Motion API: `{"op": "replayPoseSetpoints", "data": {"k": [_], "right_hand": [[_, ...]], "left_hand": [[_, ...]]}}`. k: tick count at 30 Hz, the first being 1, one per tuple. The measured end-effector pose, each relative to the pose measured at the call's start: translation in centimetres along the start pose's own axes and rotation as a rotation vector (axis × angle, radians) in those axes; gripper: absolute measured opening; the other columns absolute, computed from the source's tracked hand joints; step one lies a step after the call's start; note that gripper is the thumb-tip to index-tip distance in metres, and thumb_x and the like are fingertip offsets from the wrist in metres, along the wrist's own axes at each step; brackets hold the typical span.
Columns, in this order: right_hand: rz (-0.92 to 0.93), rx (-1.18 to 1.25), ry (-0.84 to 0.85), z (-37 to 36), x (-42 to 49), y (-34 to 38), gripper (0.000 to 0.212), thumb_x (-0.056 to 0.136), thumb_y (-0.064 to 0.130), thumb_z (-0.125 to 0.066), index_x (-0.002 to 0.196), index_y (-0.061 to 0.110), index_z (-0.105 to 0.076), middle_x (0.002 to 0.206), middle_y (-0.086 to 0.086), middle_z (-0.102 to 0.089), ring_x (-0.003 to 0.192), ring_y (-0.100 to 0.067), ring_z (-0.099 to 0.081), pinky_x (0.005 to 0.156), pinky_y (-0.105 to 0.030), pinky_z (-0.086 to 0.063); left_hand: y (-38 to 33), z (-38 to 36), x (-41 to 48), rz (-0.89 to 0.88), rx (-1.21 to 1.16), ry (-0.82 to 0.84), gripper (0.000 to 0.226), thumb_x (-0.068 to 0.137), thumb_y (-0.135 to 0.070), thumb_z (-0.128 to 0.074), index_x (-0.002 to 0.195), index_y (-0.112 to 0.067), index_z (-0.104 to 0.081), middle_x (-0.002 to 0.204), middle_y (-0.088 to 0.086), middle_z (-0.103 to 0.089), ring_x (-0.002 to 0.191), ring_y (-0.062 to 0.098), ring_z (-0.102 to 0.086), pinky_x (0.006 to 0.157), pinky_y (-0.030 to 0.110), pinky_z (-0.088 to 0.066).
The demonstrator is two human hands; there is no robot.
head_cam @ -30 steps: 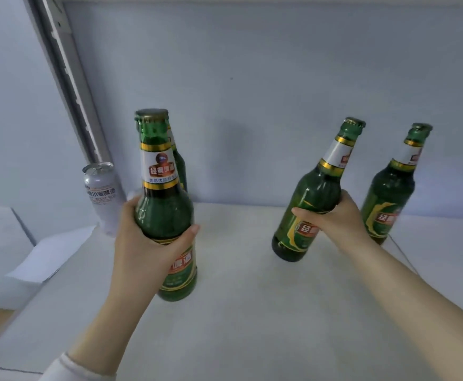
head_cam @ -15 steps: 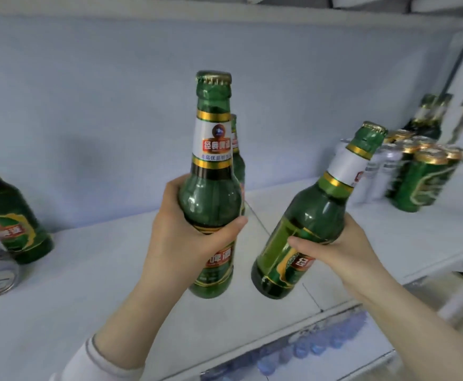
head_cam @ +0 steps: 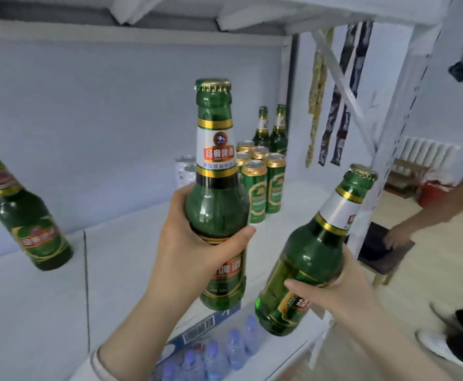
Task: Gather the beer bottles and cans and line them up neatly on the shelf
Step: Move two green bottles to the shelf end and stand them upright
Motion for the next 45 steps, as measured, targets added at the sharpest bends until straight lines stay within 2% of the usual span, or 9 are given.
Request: {"op": "replayPoseSetpoints", "data": {"k": [5,11,15,18,24,31,38,42,45], "right_hand": [[0.033,-0.093,-0.082,7.2,5.3,-1.2,0.066,0.05,-0.001,-0.087,0.105,0.018,-0.055,0.096,0.006,-0.066,0.084,0.0,-0.063,0.064,-0.013,-0.045],[0.081,-0.206,-0.119,12.7,15.0,-1.4,0.072,0.047,0.014,-0.09,0.108,0.024,-0.053,0.102,0.009,-0.065,0.097,-0.01,-0.061,0.08,-0.031,-0.05],[0.119,-0.28,-0.101,14.6,20.6,-1.1,0.074,0.05,0.017,-0.089,0.112,0.026,-0.048,0.102,0.018,-0.058,0.095,0.006,-0.053,0.07,-0.014,-0.04],[0.129,-0.295,-0.072,15.3,24.0,-1.8,0.079,0.051,0.018,-0.089,0.118,0.023,-0.048,0.102,0.021,-0.057,0.092,0.01,-0.052,0.069,-0.011,-0.038],[0.116,-0.369,-0.022,15.2,30.7,-3.6,0.086,0.051,0.022,-0.088,0.125,0.015,-0.045,0.108,0.007,-0.057,0.1,-0.01,-0.054,0.083,-0.027,-0.045],[0.123,-0.339,0.091,13.5,37.0,-4.8,0.084,0.052,0.022,-0.089,0.122,0.018,-0.042,0.112,0.005,-0.055,0.105,-0.014,-0.052,0.093,-0.034,-0.046],[0.208,-0.297,0.191,10.9,40.2,-5.5,0.082,0.055,0.025,-0.088,0.123,0.014,-0.044,0.12,-0.001,-0.058,0.11,-0.016,-0.054,0.086,-0.026,-0.041],[0.255,-0.289,0.214,10.2,41.0,-6.0,0.084,0.054,0.032,-0.087,0.124,0.016,-0.043,0.122,-0.003,-0.057,0.114,-0.02,-0.055,0.09,-0.034,-0.046],[0.283,-0.279,0.218,10.1,40.8,-6.4,0.087,0.053,0.039,-0.085,0.126,0.019,-0.041,0.124,-0.002,-0.056,0.116,-0.02,-0.054,0.095,-0.042,-0.048]], "left_hand": [[1.3,-9.1,4.1,-0.019,-0.027,0.063,0.062,0.056,-0.021,-0.083,0.101,-0.039,-0.044,0.091,-0.024,-0.058,0.081,-0.024,-0.055,0.06,-0.003,-0.043],[5.2,-17.3,10.4,0.005,-0.073,0.075,0.07,0.048,-0.038,-0.085,0.104,-0.042,-0.044,0.101,-0.02,-0.061,0.094,-0.013,-0.058,0.071,0.007,-0.048],[7.4,-21.4,13.8,0.022,-0.052,0.071,0.071,0.052,-0.029,-0.085,0.106,-0.041,-0.041,0.102,-0.02,-0.059,0.094,-0.015,-0.056,0.079,0.006,-0.048],[9.3,-23.9,15.3,0.043,-0.018,0.071,0.075,0.053,-0.029,-0.087,0.109,-0.042,-0.039,0.102,-0.024,-0.056,0.097,-0.017,-0.053,0.079,0.005,-0.045],[12.1,-26.8,16.9,0.075,0.029,-0.003,0.077,0.057,-0.021,-0.085,0.111,-0.038,-0.034,0.101,-0.03,-0.048,0.092,-0.028,-0.047,0.074,-0.006,-0.037],[13.6,-28.4,17.7,0.129,0.104,-0.126,0.076,0.055,-0.022,-0.085,0.109,-0.042,-0.035,0.107,-0.026,-0.051,0.097,-0.022,-0.049,0.078,-0.004,-0.039],[14.4,-29.2,18.7,0.177,0.18,-0.21,0.078,0.055,-0.026,-0.085,0.113,-0.042,-0.034,0.113,-0.018,-0.054,0.107,-0.008,-0.052,0.081,-0.001,-0.042],[13.9,-29.3,19.0,0.209,0.219,-0.18,0.079,0.051,-0.035,-0.084,0.108,-0.047,-0.031,0.108,-0.03,-0.048,0.096,-0.028,-0.045,0.073,-0.008,-0.037],[12.8,-29.2,19.1,0.236,0.262,-0.121,0.092,0.042,-0.05,-0.077,0.119,-0.041,-0.029,0.107,-0.035,-0.044,0.092,-0.036,-0.04,0.071,-0.01,-0.034]]}}
Point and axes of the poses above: each hand's wrist, its own x-axis towards the middle knuckle, its own z-axis out of the back of the hand, y = z × x, the point moved 9 cm from there along x, towards the middle knuckle
